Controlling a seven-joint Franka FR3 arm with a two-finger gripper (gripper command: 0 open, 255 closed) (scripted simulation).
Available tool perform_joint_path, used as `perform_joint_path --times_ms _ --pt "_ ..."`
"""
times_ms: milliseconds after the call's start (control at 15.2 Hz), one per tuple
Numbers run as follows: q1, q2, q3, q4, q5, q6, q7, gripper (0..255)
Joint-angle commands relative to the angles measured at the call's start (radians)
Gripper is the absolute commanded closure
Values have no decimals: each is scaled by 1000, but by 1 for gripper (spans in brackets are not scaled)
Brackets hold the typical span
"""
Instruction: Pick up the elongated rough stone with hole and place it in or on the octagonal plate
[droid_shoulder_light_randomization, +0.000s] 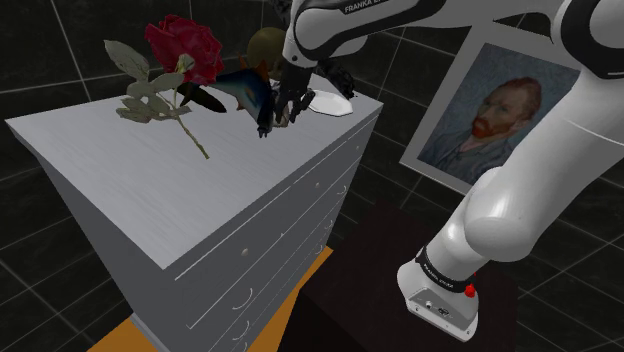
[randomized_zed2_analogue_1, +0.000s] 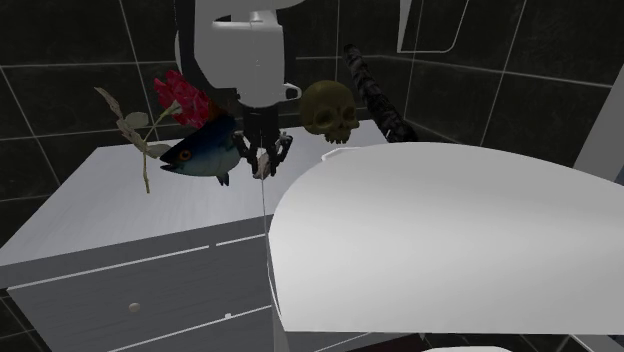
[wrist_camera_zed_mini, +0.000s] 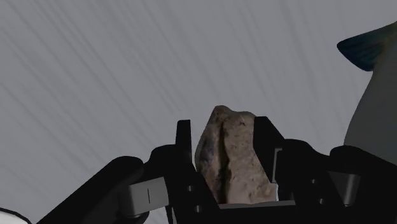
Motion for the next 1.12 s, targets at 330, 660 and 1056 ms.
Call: perform_joint_path --times_ms 330,660,1056 --pt "-3 -24 -2 57 -1 -93 1 255" --pt "-3 -40 -2 108 -1 -159 1 255" --pt "-36 -61 -42 131 1 -204 -71 255"
